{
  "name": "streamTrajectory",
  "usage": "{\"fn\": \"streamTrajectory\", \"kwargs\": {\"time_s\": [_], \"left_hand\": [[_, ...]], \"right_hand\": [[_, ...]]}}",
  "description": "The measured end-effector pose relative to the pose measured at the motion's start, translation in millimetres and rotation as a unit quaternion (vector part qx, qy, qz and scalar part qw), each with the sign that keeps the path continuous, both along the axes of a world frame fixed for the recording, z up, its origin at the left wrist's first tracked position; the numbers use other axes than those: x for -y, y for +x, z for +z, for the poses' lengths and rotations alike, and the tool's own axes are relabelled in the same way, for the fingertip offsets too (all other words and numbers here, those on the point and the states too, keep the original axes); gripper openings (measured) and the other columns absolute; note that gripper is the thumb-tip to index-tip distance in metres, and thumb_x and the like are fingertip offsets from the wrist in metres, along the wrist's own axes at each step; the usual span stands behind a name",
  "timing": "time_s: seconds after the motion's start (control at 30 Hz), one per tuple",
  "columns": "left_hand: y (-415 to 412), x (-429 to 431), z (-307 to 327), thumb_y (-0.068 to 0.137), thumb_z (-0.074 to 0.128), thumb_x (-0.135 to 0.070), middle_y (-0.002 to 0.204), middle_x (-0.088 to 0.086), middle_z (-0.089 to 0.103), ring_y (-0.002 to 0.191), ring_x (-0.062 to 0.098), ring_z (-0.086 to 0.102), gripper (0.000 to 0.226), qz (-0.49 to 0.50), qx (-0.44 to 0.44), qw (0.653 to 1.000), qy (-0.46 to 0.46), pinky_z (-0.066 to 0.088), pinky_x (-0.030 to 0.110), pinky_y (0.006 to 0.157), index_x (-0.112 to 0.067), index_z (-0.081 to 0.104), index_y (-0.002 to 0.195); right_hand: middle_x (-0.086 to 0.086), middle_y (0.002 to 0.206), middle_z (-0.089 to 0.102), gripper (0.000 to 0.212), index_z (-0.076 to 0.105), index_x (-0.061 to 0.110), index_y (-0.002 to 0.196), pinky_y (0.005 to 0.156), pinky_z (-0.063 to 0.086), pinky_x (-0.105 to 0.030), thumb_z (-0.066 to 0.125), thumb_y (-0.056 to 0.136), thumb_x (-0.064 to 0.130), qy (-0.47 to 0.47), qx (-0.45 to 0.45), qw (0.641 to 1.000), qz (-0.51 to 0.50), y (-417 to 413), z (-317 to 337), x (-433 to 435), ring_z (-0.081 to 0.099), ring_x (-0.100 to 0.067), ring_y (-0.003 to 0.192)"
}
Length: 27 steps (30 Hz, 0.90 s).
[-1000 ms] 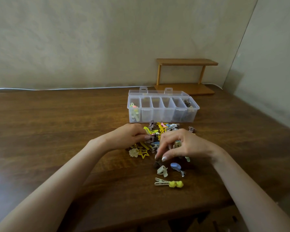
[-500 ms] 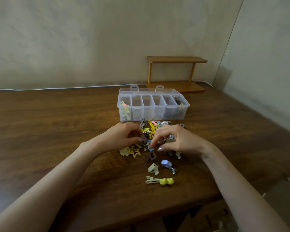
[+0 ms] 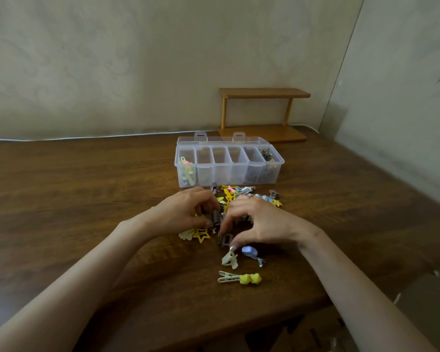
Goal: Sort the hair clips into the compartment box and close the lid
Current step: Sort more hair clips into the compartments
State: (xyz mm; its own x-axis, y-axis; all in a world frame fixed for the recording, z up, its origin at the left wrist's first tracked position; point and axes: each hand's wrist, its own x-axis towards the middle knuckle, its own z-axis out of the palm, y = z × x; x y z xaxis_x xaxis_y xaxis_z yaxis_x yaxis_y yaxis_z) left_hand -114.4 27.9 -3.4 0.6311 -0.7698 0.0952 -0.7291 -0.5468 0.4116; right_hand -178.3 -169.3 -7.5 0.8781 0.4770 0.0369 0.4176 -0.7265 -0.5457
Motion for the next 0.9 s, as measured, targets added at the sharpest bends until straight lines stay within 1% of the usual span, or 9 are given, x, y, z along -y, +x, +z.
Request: {"fn": "streamTrajectory", "kwargs": {"time_s": [0.13, 0.2, 0.27, 0.37, 0.47, 0.6, 0.7, 0.77, 0.9], "left_hand": [[1, 3, -4, 0.08, 0.069, -0.026, 0.095, -0.016, 0.05, 0.081, -0.001, 0.049, 0.024, 0.005, 0.018, 1.0, -0.015, 0.042, 0.013, 0.068, -0.025, 0.053, 0.098], [1, 3, -5, 0.079, 0.069, -0.026, 0.093, -0.015, 0.053, 0.083, 0.001, 0.052, 0.023, 0.012, 0.02, 0.999, -0.024, 0.044, 0.015, 0.07, -0.027, 0.051, 0.093], [0, 2, -6, 0.078, 0.07, -0.026, 0.093, -0.012, 0.057, 0.084, 0.002, 0.054, 0.023, 0.02, 0.018, 0.999, -0.044, 0.047, 0.018, 0.071, -0.025, 0.052, 0.093], [-2, 4, -4, 0.079, 0.07, -0.021, 0.09, -0.009, 0.06, 0.081, 0.006, 0.058, 0.022, 0.035, 0.013, 0.994, -0.101, 0.052, 0.028, 0.072, -0.02, 0.055, 0.094], [-2, 6, -4, 0.079, 0.07, -0.018, 0.09, -0.008, 0.063, 0.079, 0.006, 0.058, 0.02, 0.056, 0.019, 0.988, -0.144, 0.052, 0.034, 0.071, -0.016, 0.056, 0.093], [-1, 8, -6, 0.081, 0.068, -0.013, 0.094, -0.003, 0.068, 0.085, 0.009, 0.064, 0.019, 0.05, -0.016, 0.98, -0.194, 0.054, 0.035, 0.077, -0.014, 0.055, 0.095], [-5, 11, -6, 0.083, 0.064, -0.008, 0.094, -0.002, 0.067, 0.086, 0.007, 0.065, 0.016, 0.06, -0.055, 0.971, -0.227, 0.055, 0.032, 0.077, -0.014, 0.054, 0.094], [-5, 15, -4, 0.084, 0.062, -0.007, 0.093, -0.003, 0.066, 0.086, 0.008, 0.065, 0.016, 0.06, -0.081, 0.966, -0.238, 0.056, 0.031, 0.077, -0.015, 0.053, 0.094], [-4, 26, 2, 0.086, 0.06, -0.007, 0.094, 0.001, 0.066, 0.086, 0.012, 0.066, 0.014, 0.051, -0.118, 0.956, -0.263, 0.057, 0.033, 0.076, -0.016, 0.054, 0.094]], "right_hand": [[0.025, 0.093, 0.055, 0.025, 0.066, 0.026, 0.1, 0.088, 0.046, -0.03, 0.076, 0.077, 0.028, 0.006, 0.002, 1.0, -0.001, 0, 4, 3, 0.049, -0.001, 0.099], [0.023, 0.096, 0.055, 0.023, 0.065, 0.023, 0.102, 0.087, 0.045, -0.022, 0.073, 0.08, 0.022, 0.039, -0.003, 0.999, -0.015, 0, 8, 6, 0.051, 0.002, 0.099], [0.018, 0.1, 0.058, 0.022, 0.064, 0.024, 0.101, 0.087, 0.046, -0.022, 0.071, 0.081, 0.018, 0.081, 0.012, 0.995, -0.056, 2, 12, 12, 0.053, 0.001, 0.098], [0.009, 0.099, 0.062, 0.021, 0.064, 0.022, 0.1, 0.073, 0.051, -0.02, 0.068, 0.082, 0.012, 0.161, 0.072, 0.973, -0.152, 10, 19, 21, 0.058, -0.002, 0.086], [0.012, 0.095, 0.061, 0.021, 0.064, 0.02, 0.101, 0.062, 0.043, -0.008, 0.066, 0.083, 0.009, 0.185, 0.17, 0.936, -0.247, 29, 27, 35, 0.053, 0.007, 0.073], [0.005, 0.102, 0.065, 0.023, 0.065, 0.018, 0.105, 0.064, 0.039, -0.009, 0.067, 0.083, 0.011, 0.158, 0.232, 0.9, -0.334, 61, 32, 51, 0.051, 0.001, 0.074], [0.006, 0.101, 0.064, 0.027, 0.063, 0.02, 0.111, 0.074, 0.05, -0.022, 0.068, 0.084, 0.015, 0.094, 0.226, 0.906, -0.344, 74, 31, 55, 0.057, -0.009, 0.09], [0.005, 0.102, 0.064, 0.028, 0.063, 0.02, 0.112, 0.081, 0.053, -0.031, 0.067, 0.085, 0.017, 0.086, 0.22, 0.909, -0.342, 74, 31, 55, 0.058, -0.014, 0.095], [0.002, 0.099, 0.065, 0.02, 0.066, 0.017, 0.106, 0.068, 0.047, -0.013, 0.063, 0.087, 0.013, 0.19, 0.222, 0.905, -0.308, 57, 35, 50, 0.055, -0.006, 0.077]]}}
